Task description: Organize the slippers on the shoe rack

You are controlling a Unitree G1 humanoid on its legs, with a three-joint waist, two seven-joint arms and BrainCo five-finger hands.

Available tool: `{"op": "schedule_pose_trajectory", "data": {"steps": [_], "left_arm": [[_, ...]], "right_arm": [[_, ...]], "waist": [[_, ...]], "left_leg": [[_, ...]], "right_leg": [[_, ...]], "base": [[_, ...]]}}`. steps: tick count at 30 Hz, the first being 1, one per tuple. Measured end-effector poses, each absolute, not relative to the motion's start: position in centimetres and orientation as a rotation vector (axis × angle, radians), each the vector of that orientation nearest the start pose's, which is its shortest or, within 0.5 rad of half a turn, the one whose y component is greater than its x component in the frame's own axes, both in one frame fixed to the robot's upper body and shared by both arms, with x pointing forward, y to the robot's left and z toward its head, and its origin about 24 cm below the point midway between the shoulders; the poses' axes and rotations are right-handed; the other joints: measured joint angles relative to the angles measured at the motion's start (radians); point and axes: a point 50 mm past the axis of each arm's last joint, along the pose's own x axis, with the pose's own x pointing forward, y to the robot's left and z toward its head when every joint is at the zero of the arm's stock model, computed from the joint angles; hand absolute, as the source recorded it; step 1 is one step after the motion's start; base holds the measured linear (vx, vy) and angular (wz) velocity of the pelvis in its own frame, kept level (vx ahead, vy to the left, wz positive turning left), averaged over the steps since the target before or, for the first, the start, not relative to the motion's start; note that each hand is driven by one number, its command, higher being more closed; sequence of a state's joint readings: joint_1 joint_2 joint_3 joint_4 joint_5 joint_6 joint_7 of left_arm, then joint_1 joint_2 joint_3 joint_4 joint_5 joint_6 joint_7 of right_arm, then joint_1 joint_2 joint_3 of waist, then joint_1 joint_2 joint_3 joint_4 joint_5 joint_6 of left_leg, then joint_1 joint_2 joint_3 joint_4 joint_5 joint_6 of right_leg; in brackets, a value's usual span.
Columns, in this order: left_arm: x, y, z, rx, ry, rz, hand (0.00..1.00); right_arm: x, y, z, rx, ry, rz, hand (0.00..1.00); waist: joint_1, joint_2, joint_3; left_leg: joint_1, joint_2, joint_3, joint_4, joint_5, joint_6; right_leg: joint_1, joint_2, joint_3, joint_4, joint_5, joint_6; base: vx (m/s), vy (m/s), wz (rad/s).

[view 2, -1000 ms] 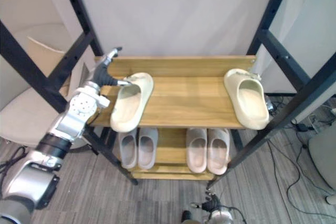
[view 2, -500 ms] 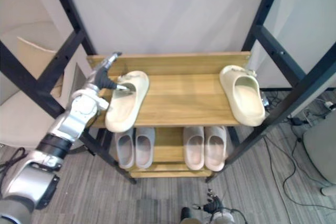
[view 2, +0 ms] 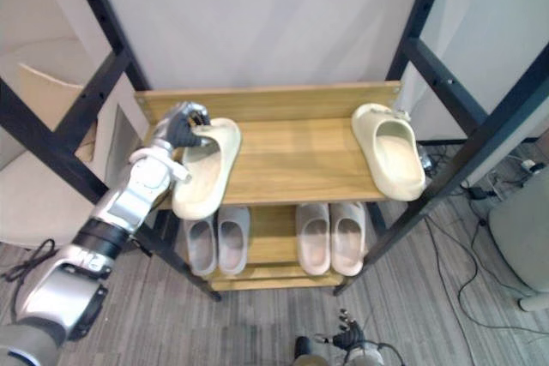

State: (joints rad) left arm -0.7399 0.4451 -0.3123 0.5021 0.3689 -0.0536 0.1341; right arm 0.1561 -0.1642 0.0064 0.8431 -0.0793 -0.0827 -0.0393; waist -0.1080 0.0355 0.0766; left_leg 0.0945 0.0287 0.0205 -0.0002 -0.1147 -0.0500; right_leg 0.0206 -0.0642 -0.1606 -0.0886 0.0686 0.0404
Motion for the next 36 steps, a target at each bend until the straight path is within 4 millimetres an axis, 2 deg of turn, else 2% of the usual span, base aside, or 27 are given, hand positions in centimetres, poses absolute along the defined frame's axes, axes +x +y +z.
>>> {"op": "schedule_pose_trajectory", "data": {"steps": [11, 17, 24, 29, 31, 36], "left_arm": [[37.3, 14.5, 15.5, 0.867, -0.344, -0.057, 1.00], [37.5, 13.6, 16.0, 0.853, -0.373, -0.057, 1.00], [37.8, 11.6, 17.9, 0.890, -0.461, -0.067, 1.00], [37.8, 8.6, 19.8, 0.874, -0.543, -0.085, 1.00], [37.7, 7.0, 21.2, 0.872, -0.600, -0.098, 1.00], [37.5, 5.3, 22.3, 0.863, -0.651, -0.107, 1.00]], "right_arm": [[11.4, -21.4, -13.9, -0.229, 0.913, -0.090, 0.00], [11.3, -21.6, -13.9, -0.222, 0.914, -0.106, 0.00], [11.4, -21.9, -13.8, -0.210, 0.908, -0.131, 0.00], [11.3, -22.0, -13.8, -0.210, 0.907, -0.138, 0.00], [11.4, -22.1, -13.5, -0.203, 0.887, -0.147, 0.00], [11.3, -22.4, -13.4, -0.196, 0.882, -0.159, 0.00]], "waist": [[-0.004, -0.001, 0.014], [-0.009, 0.007, 0.021], [-0.024, 0.021, 0.039], [-0.028, 0.025, 0.041], [-0.030, 0.035, 0.046], [-0.040, 0.048, 0.051]], "left_leg": [[0.016, 0.000, 0.006, 0.000, 0.000, 0.000], [0.016, 0.001, 0.010, 0.000, 0.000, 0.000], [0.017, 0.001, 0.033, -0.001, 0.000, 0.000], [0.013, 0.000, 0.054, 0.001, 0.000, 0.000], [0.011, 0.000, 0.065, 0.001, 0.000, 0.000], [0.009, 0.002, 0.080, 0.002, 0.000, 0.001]], "right_leg": [[0.014, 0.000, 0.007, -0.001, 0.005, -0.001], [0.012, 0.001, 0.010, -0.001, 0.006, -0.001], [0.002, 0.002, 0.031, 0.000, 0.011, -0.004], [-0.011, 0.002, 0.056, 0.000, 0.016, -0.001], [-0.021, 0.001, 0.070, 0.000, 0.021, 0.000], [-0.040, 0.001, 0.088, 0.022, 0.019, 0.001]], "base": [[-0.03, -0.003, -0.02], [-0.01, -0.001, 0.00], [-0.01, 0.000, -0.09], [-0.04, -0.002, -0.13], [-0.04, -0.006, -0.16], [-0.03, -0.006, -0.12]]}}
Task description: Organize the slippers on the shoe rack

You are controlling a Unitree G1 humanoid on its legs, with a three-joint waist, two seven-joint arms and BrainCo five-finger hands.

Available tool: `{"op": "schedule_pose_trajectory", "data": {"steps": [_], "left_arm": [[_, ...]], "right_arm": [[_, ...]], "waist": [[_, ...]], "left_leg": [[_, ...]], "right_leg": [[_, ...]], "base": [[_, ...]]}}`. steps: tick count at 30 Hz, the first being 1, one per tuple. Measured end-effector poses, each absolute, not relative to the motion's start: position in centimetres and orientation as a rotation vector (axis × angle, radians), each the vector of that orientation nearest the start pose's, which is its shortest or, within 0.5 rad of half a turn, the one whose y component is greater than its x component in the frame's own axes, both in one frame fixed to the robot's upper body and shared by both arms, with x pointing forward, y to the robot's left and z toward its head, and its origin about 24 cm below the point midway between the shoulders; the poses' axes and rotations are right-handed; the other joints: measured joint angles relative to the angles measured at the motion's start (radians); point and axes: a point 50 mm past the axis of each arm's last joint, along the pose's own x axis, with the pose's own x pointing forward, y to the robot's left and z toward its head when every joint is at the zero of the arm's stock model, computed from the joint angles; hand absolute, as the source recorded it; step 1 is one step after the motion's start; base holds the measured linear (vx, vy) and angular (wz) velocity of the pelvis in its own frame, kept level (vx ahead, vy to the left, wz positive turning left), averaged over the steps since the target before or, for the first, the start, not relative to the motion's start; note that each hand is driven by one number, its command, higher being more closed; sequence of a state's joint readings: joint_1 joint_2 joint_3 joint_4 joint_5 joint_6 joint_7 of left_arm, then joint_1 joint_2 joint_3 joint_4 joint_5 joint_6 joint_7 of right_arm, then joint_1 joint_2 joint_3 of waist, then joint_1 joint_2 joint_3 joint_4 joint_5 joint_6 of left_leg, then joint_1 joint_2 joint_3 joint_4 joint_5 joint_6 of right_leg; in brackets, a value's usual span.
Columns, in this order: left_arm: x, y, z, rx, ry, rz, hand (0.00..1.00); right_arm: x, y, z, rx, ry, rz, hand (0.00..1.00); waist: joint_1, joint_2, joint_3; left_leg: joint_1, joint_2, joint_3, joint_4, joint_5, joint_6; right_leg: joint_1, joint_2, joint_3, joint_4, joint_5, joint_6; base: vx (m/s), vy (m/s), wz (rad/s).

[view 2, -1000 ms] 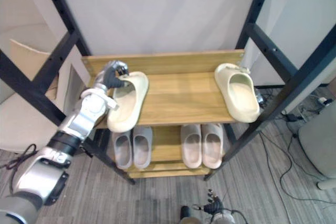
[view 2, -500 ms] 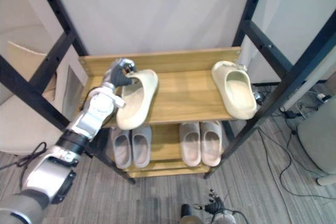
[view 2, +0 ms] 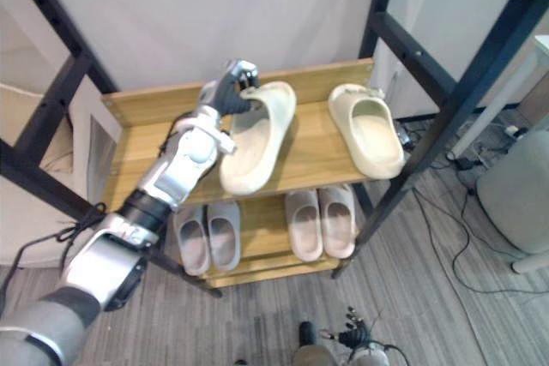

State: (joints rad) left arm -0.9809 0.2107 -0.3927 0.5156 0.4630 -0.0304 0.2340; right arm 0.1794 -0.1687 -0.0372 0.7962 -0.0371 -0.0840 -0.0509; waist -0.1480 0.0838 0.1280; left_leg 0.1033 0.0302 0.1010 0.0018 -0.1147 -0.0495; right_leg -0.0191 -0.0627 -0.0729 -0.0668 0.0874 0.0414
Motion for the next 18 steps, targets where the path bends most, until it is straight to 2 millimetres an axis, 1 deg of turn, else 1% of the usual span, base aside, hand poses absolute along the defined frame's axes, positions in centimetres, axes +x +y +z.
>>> {"op": "schedule_pose_trajectory", "data": {"steps": [2, 4, 8, 10, 18], "left_arm": [[37.7, 5.1, 22.3, 0.873, -0.642, -0.105, 1.00], [38.0, 5.0, 22.2, 0.878, -0.620, -0.102, 1.00], [38.1, 4.5, 21.9, 0.870, -0.603, -0.111, 1.00], [38.3, 4.2, 22.1, 0.870, -0.599, -0.112, 1.00], [38.4, 3.8, 22.5, 0.864, -0.596, -0.097, 1.00]], "right_arm": [[11.3, -22.4, -13.4, -0.197, 0.883, -0.162, 0.00], [11.3, -22.4, -13.2, -0.198, 0.868, -0.167, 0.00], [10.9, -22.8, -13.0, -0.192, 0.862, -0.187, 0.00], [10.7, -22.9, -12.8, -0.188, 0.852, -0.200, 0.00], [10.5, -23.0, -12.3, -0.181, 0.820, -0.217, 0.00]], "waist": [[-0.005, 0.002, 0.001], [-0.011, 0.006, 0.003], [-0.011, 0.015, 0.006], [-0.012, 0.022, 0.009], [-0.016, 0.025, 0.011]], "left_leg": [[0.000, 0.001, 0.003, 0.000, 0.000, 0.000], [0.001, 0.002, 0.007, 0.001, 0.000, 0.000], [-0.005, -0.001, 0.017, 0.001, 0.002, 0.003], [-0.018, -0.004, 0.024, 0.001, 0.003, 0.004], [-0.036, -0.008, 0.031, 0.004, 0.005, 0.003]], "right_leg": [[-0.010, 0.001, 0.005, 0.016, -0.006, -0.001], [-0.030, 0.000, 0.011, 0.056, -0.025, 0.001], [-0.068, -0.005, 0.021, 0.119, -0.053, 0.004], [-0.093, -0.010, 0.026, 0.152, -0.067, 0.005], [-0.165, -0.019, 0.031, 0.251, -0.114, 0.001]], "base": [[-0.04, -0.008, -0.08], [-0.03, -0.008, -0.06], [-0.03, 0.001, -0.06], [-0.03, 0.003, -0.05], [0.01, 0.003, -0.02]]}}
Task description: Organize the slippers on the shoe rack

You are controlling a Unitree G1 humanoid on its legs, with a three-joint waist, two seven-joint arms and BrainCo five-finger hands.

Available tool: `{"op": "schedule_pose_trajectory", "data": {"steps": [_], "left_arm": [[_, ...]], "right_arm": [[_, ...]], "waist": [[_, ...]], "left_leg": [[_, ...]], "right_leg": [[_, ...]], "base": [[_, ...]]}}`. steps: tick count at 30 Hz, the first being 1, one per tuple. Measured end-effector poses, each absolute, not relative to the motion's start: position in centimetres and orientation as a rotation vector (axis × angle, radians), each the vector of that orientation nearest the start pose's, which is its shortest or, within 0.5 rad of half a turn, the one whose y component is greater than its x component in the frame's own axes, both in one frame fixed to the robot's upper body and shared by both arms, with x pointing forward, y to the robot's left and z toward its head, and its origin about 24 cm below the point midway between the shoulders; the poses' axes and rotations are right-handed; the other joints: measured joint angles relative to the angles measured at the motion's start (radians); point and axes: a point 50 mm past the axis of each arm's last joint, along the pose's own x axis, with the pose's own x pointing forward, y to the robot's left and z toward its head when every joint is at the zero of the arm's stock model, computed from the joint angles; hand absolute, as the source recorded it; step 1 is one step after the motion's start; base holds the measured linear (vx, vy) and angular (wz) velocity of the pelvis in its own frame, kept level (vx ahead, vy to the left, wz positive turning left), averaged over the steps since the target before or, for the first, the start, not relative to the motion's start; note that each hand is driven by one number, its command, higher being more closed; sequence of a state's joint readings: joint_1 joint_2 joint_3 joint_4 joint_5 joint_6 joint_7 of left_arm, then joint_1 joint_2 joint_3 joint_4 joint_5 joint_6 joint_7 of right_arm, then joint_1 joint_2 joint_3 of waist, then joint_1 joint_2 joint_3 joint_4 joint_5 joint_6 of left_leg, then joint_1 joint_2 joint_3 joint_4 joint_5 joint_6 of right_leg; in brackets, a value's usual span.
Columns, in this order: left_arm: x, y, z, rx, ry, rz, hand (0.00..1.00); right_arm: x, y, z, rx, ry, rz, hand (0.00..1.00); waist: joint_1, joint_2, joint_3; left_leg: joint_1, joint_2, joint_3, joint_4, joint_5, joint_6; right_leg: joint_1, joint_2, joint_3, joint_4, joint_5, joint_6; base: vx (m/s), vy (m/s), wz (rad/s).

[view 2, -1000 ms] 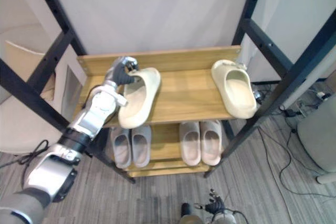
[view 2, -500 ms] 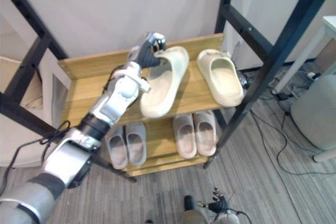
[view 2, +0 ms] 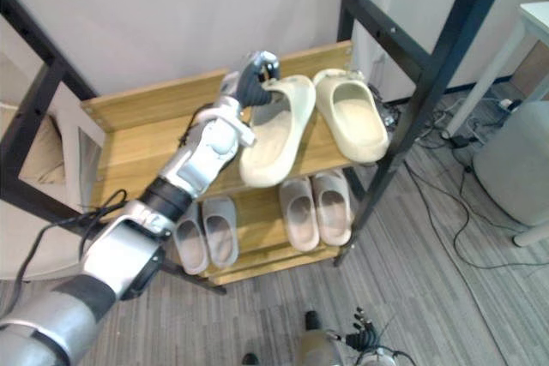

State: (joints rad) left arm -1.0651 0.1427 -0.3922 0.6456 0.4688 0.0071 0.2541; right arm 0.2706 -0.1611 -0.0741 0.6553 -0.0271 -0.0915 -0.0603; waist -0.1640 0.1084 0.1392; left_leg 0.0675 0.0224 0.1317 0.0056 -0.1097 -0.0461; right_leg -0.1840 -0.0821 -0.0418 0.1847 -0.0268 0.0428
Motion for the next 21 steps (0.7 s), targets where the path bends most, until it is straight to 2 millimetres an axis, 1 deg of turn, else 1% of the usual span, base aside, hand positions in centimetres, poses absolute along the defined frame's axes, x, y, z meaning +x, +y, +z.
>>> {"op": "schedule_pose_trajectory", "data": {"steps": [3, 10, 11, 16, 19, 21], "left_arm": [[38.6, 3.9, 22.4, 0.863, -0.583, -0.091, 1.00], [38.6, 3.7, 22.6, 0.796, -0.573, -0.075, 1.00], [38.6, 3.8, 22.7, 0.794, -0.576, -0.071, 0.00], [38.7, 3.9, 23.9, 0.775, -0.601, -0.045, 0.00], [38.7, 4.0, 24.8, 0.760, -0.623, -0.018, 0.00], [38.7, 4.0, 25.0, 0.758, -0.630, -0.013, 0.00]], "right_arm": [[10.4, -22.9, -12.2, -0.177, 0.811, -0.219, 0.00], [10.2, -22.7, -11.9, -0.166, 0.790, -0.223, 0.00], [10.2, -22.7, -11.9, -0.166, 0.789, -0.225, 0.00], [10.2, -22.3, -11.4, -0.142, 0.757, -0.245, 0.00], [10.6, -22.0, -11.0, -0.134, 0.726, -0.248, 0.00], [10.6, -21.9, -11.0, -0.132, 0.721, -0.248, 0.00]], "waist": [[0.000, 0.000, 0.000], [0.003, -0.005, 0.003], [0.004, -0.005, 0.003], [0.006, -0.013, 0.007], [0.007, -0.026, 0.015], [0.007, -0.030, 0.018]], "left_leg": [[0.000, 0.000, 0.003, 0.000, 0.000, 0.000], [-0.032, -0.001, 0.021, 0.011, 0.000, -0.001], [-0.032, -0.001, 0.022, 0.011, -0.001, -0.001], [-0.050, 0.000, 0.028, 0.014, -0.002, -0.002], [-0.050, 0.001, 0.043, 0.015, -0.002, -0.002], [-0.050, 0.001, 0.047, 0.015, -0.002, -0.002]], "right_leg": [[-0.009, -0.001, 0.000, 0.017, -0.010, -0.003], [-0.051, -0.007, 0.002, 0.045, -0.018, -0.002], [-0.053, -0.007, 0.002, 0.047, -0.019, -0.003], [-0.072, -0.006, 0.007, 0.055, -0.020, -0.003], [-0.079, -0.004, 0.013, 0.057, -0.018, -0.005], [-0.079, -0.004, 0.015, 0.056, -0.018, -0.005]], "base": [[0.00, 0.000, 0.00], [0.00, -0.003, -0.01], [0.00, -0.009, -0.07], [0.00, -0.003, -0.02], [0.02, -0.005, -0.08], [0.00, -0.002, -0.03]]}}
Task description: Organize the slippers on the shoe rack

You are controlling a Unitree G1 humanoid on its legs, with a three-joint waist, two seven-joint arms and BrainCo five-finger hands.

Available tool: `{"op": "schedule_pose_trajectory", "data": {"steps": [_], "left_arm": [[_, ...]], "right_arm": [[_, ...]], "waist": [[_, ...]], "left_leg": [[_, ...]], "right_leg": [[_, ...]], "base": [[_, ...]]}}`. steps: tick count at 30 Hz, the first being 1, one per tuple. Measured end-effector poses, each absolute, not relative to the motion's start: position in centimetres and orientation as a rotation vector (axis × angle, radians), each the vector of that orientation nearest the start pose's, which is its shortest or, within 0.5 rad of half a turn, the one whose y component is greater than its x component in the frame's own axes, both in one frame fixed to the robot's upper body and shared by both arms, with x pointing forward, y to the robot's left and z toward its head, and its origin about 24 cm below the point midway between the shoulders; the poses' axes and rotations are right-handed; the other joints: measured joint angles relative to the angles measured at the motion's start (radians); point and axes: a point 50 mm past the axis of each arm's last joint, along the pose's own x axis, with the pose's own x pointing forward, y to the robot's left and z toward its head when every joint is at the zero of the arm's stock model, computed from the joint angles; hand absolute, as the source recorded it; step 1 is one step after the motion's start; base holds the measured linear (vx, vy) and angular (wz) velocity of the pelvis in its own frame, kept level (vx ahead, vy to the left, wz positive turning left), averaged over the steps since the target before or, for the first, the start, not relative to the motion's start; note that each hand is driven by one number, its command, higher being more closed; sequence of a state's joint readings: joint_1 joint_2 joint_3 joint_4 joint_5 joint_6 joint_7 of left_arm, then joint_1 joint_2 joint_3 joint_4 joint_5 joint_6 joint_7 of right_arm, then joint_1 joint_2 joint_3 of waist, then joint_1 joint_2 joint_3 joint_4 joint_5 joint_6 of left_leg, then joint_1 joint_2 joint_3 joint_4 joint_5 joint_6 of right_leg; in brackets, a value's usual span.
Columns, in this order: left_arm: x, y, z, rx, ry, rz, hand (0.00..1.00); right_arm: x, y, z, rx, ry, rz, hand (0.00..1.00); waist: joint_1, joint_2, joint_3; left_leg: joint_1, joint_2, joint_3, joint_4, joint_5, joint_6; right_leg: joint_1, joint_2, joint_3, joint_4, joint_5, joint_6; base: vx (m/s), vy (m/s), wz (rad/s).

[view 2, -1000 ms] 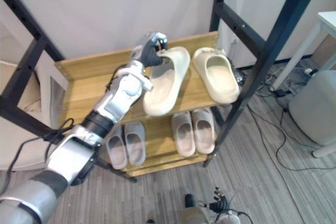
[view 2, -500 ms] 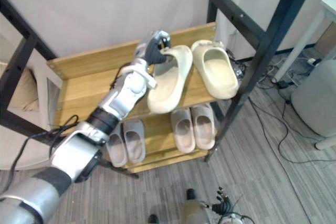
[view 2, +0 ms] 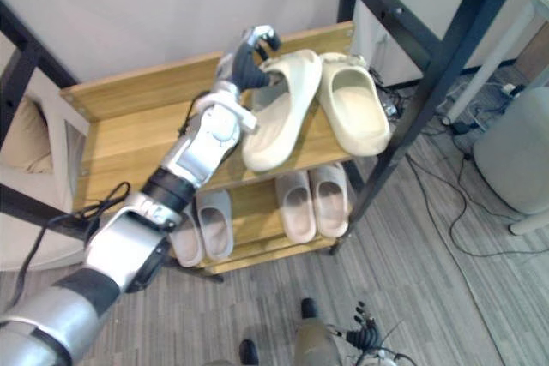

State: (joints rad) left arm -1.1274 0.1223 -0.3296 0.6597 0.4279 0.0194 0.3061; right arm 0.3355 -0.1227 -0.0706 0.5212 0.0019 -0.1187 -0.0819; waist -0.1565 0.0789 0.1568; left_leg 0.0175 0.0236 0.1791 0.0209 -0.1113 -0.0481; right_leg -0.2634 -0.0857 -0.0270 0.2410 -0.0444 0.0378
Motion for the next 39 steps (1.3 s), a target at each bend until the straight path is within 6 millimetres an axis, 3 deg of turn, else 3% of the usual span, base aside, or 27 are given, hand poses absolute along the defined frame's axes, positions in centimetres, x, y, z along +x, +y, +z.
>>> {"op": "schedule_pose_trajectory", "data": {"steps": [27, 33, 39], "left_arm": [[38.7, 4.4, 25.8, 0.680, -0.626, 0.015, 0.00], [37.0, 3.5, 26.5, 0.498, -0.689, -0.038, 0.00], [35.3, 3.9, 24.3, 0.312, -0.678, -0.096, 0.00]], "right_arm": [[10.7, -21.2, -10.6, -0.129, 0.690, -0.222, 0.00], [10.7, -21.1, -10.6, -0.130, 0.692, -0.216, 0.00], [10.3, -21.1, -11.0, -0.131, 0.715, -0.217, 0.00]], "waist": [[0.037, -0.037, 0.002], [0.048, -0.043, 0.000], [0.060, -0.040, -0.009]], "left_leg": [[-0.034, 0.003, 0.001, 0.026, -0.001, 0.001], [-0.033, 0.005, -0.020, 0.030, -0.001, 0.002], [-0.026, 0.010, -0.051, 0.029, 0.003, 0.001]], "right_leg": [[0.003, -0.002, -0.012, -0.042, 0.030, -0.002], [0.032, -0.004, -0.034, -0.059, 0.035, -0.003], [0.056, -0.006, -0.066, -0.073, 0.035, -0.004]], "base": [[0.00, -0.001, 0.00], [-0.02, -0.004, 0.10], [0.02, -0.007, 0.15]]}}
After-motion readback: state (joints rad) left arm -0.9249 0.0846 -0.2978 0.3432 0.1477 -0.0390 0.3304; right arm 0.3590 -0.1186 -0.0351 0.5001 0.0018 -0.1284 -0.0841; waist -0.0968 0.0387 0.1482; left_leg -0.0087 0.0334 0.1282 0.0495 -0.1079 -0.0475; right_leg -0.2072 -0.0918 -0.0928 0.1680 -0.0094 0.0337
